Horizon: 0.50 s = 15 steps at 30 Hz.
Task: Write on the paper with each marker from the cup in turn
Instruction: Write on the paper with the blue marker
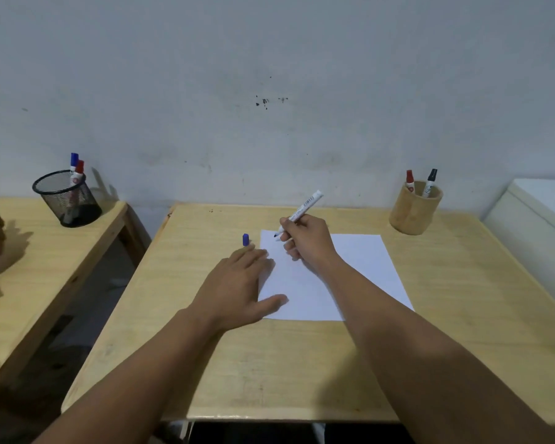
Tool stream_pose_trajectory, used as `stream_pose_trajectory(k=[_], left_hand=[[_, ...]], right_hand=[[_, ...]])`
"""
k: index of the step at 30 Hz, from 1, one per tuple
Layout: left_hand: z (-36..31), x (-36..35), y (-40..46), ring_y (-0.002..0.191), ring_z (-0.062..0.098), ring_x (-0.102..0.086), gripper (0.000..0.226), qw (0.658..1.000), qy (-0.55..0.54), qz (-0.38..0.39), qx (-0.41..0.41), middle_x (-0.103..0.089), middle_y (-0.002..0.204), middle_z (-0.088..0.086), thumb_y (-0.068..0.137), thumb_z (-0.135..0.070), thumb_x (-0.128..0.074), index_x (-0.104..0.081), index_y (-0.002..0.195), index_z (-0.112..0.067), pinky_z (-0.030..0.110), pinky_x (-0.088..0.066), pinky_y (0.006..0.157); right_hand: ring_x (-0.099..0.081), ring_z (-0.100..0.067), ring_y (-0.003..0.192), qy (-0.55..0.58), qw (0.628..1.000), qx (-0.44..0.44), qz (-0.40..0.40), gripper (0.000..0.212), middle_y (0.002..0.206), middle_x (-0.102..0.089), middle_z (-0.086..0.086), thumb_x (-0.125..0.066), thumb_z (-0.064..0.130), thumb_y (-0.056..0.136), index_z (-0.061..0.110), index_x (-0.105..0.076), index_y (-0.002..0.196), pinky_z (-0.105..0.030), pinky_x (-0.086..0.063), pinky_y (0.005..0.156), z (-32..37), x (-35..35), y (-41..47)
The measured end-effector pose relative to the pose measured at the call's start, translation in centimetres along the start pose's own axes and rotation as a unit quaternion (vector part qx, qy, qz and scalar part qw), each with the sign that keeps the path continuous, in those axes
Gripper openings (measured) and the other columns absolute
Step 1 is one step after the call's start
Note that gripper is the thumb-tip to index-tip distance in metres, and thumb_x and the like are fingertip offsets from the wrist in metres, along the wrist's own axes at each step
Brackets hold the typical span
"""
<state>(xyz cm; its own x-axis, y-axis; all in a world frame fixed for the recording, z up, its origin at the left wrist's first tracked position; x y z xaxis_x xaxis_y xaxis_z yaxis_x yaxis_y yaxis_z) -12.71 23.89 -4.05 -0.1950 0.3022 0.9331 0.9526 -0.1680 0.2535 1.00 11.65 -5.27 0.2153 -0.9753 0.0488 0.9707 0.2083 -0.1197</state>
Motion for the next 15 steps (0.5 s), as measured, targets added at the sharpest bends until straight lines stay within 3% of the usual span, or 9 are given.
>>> stream_pose_trajectory(k=[2,6,11,15], left_hand=[[0.3,-0.3,-0.1,0.16,0.019,-0.021,0.096,0.999,-0.03,0.035,0.018,-0.034,0.169,-0.002,0.085,-0.082,-0.054,-0.045,0.157,-0.02,0.042,-0.03,0.125],[0.9,-0.8,-0.4,0.162,0.01,0.002,0.121,0.994,-0.007,0.109,0.032,-0.005,0.176,-0.006,0.076,-0.096,-0.045,-0.017,0.167,-0.022,0.041,-0.009,0.132],[2.1,-1.0,-1.4,0.161,0.011,0.013,0.136,0.984,0.038,0.154,0.081,0.01,0.175,-0.004,0.065,-0.106,-0.034,0.001,0.168,-0.023,0.046,0.004,0.131],[2.0,-1.6,-1.4,0.159,0.011,0.02,0.143,0.981,0.039,0.166,0.09,0.014,0.175,-0.004,0.059,-0.11,-0.031,0.005,0.167,-0.024,0.048,0.008,0.13]], right_hand=[[-0.052,-0.018,0.049,0.008,1.0,0.011,-0.006,0.02,0.063,-0.067,-0.001,-0.069,0.022,0.106,0.008,-0.07,0.092,-0.025,-0.039,0.044,-0.4,0.4,0.0],[-0.051,-0.018,0.048,0.013,1.0,0.02,0.003,0.019,0.058,-0.066,0.004,-0.069,0.022,0.106,0.009,-0.07,0.093,-0.025,-0.037,0.044,-0.5,0.4,0.2],[-0.051,-0.019,0.048,0.019,1.0,0.016,-0.001,0.018,0.06,-0.066,0.001,-0.069,0.02,0.106,0.007,-0.071,0.095,-0.025,-0.036,0.043,-0.5,0.7,0.5],[-0.053,-0.019,0.05,0.008,1.0,0.021,-0.011,0.018,0.064,-0.068,0.0,-0.071,0.024,0.104,0.009,-0.073,0.095,-0.026,-0.038,0.045,-0.2,0.3,0.6]])
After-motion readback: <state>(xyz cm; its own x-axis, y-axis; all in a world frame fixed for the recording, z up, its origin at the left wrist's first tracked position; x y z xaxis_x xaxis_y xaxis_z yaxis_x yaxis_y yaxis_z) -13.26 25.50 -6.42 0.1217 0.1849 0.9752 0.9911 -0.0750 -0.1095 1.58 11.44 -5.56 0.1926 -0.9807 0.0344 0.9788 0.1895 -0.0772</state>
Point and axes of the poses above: each hand's wrist, its own y-axis towards the middle knuckle, its own x-axis out of the back of the hand, z = x × y, the point moved 9 cm from there along y, towards the middle knuckle
